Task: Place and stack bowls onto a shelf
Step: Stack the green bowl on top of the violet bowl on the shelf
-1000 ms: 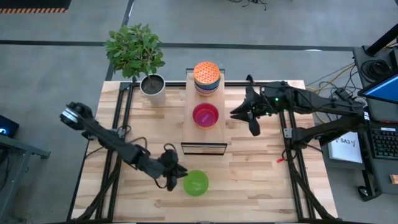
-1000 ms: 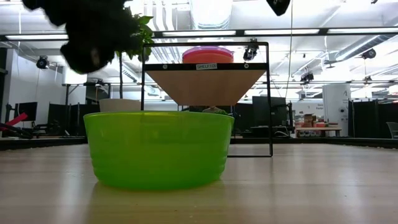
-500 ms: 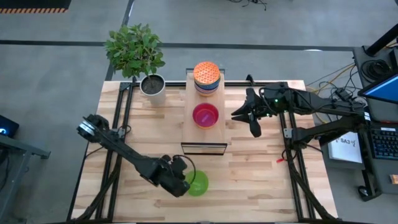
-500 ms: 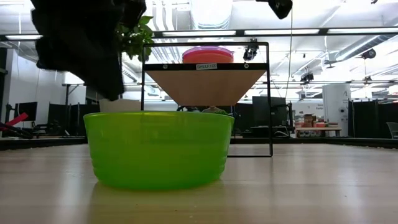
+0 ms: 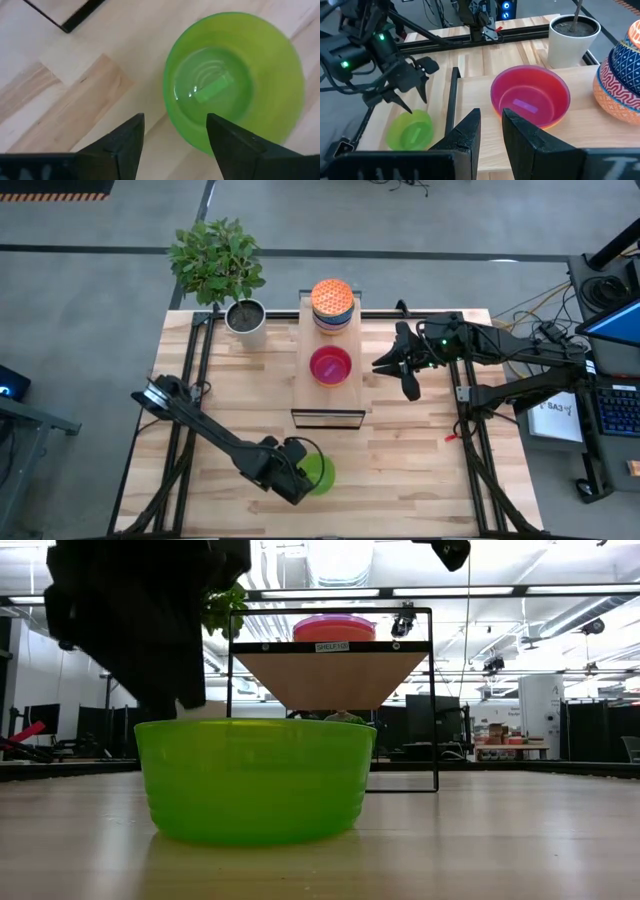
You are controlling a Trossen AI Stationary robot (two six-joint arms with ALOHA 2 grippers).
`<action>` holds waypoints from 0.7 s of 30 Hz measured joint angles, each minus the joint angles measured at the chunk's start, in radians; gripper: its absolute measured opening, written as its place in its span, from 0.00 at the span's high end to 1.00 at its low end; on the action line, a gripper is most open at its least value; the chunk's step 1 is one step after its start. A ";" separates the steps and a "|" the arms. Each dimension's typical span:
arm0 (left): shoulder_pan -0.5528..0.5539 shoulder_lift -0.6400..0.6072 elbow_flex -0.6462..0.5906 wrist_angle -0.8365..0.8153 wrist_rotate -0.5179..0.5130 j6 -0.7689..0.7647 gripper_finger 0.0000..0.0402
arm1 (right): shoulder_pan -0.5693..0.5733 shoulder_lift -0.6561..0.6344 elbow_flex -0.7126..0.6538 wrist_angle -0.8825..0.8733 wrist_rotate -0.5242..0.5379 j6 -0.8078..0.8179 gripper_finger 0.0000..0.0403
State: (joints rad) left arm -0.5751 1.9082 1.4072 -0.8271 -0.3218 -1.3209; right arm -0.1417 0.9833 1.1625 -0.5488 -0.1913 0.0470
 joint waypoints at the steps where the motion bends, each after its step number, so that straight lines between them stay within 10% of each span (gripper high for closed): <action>1: 0.000 0.005 -0.004 0.007 0.000 -0.005 0.50 | 0.000 0.000 0.000 0.000 0.000 0.005 0.83; 21: 0.002 0.030 -0.156 0.284 -0.035 -0.034 0.66 | 0.000 0.000 0.000 -0.022 0.000 0.012 0.83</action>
State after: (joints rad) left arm -0.5732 1.9378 1.2511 -0.5428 -0.3572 -1.3551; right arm -0.1413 0.9829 1.1622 -0.5713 -0.1917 0.0593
